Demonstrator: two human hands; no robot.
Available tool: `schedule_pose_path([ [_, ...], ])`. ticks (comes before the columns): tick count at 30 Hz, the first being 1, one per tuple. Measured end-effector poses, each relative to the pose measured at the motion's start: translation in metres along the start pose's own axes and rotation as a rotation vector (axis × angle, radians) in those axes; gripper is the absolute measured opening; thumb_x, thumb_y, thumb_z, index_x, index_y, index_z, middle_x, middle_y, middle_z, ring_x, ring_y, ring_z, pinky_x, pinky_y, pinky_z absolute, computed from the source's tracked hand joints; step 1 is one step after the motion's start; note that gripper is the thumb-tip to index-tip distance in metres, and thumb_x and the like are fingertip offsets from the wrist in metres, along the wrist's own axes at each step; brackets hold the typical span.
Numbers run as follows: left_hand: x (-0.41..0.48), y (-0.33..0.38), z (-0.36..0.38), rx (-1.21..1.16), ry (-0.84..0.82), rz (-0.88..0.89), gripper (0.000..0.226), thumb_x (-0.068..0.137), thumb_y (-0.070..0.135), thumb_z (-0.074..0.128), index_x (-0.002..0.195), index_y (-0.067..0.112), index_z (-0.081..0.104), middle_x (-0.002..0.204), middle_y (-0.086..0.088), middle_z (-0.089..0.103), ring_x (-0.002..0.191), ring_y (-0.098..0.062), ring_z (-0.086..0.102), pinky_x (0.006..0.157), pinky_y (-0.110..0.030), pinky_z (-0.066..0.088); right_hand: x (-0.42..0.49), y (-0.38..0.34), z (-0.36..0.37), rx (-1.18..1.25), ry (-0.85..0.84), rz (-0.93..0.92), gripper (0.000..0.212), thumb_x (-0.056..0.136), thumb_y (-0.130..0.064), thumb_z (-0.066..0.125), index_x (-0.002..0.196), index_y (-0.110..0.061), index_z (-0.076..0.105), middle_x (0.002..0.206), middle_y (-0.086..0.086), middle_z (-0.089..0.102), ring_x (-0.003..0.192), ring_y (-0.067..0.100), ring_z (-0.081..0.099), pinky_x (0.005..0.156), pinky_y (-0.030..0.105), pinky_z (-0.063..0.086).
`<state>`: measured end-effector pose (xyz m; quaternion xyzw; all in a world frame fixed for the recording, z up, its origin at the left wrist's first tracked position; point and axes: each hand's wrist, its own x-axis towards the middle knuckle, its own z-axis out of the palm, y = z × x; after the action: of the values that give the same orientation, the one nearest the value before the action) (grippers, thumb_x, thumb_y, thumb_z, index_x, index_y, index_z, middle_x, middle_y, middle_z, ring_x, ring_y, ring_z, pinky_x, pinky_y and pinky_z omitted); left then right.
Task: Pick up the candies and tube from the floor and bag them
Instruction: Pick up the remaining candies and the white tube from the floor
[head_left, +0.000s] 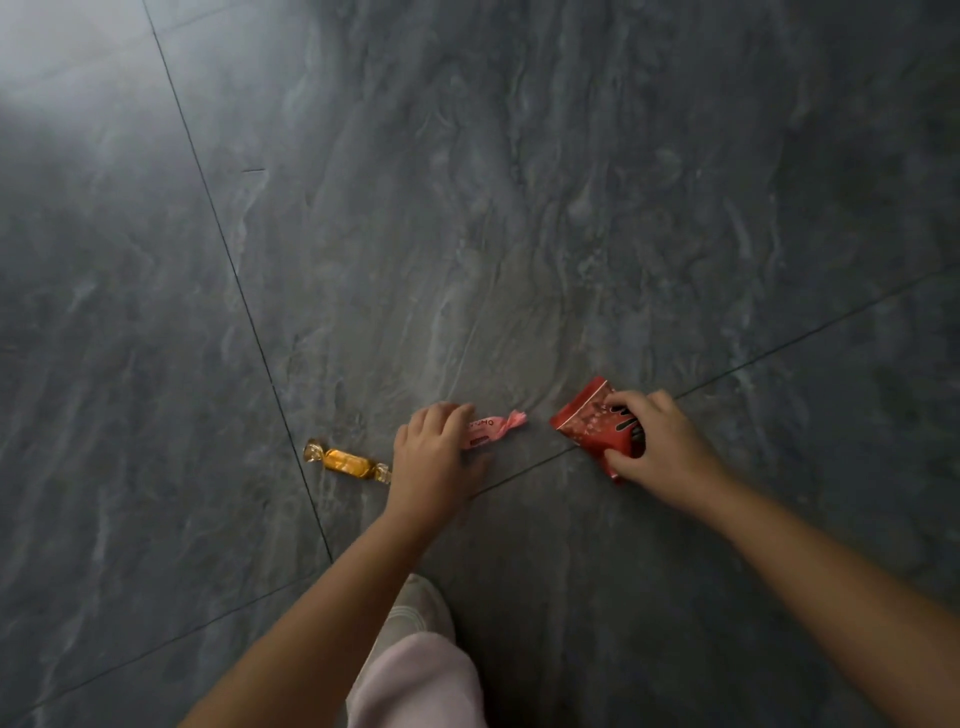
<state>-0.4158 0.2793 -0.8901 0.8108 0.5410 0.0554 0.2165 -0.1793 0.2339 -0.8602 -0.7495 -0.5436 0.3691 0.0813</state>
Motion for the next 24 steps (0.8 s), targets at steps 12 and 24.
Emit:
schedule_pose_path([
  [12, -0.011, 0.011, 0.003, -0.161, 0.033, -0.093, 0.021, 0.075, 0.020, 0.071, 0.092, 0.009, 0.065, 0.082, -0.009, 0.059, 0.072, -0.027, 0.056, 0.063, -0.042, 0.047, -0.007, -0.015, -0.007, 0.176, 0.111, -0.050, 0.051, 0.070, -0.013, 0.070, 0.118, -0.018, 0.051, 0.108, 0.005, 0.048, 0.095, 0.018, 0.052, 0.079, 0.025, 0.039],
  [24, -0.056, 0.011, -0.142, -0.324, 0.188, -0.210, 0.024, 0.071, 0.032, 0.062, 0.088, 0.015, 0.065, 0.078, 0.008, 0.052, 0.073, -0.003, 0.051, 0.062, -0.008, 0.038, 0.002, -0.117, -0.032, 0.263, 0.079, -0.167, 0.050, 0.070, -0.010, 0.070, 0.116, -0.019, 0.053, 0.108, 0.008, 0.049, 0.093, 0.019, 0.053, 0.078, 0.024, 0.040],
])
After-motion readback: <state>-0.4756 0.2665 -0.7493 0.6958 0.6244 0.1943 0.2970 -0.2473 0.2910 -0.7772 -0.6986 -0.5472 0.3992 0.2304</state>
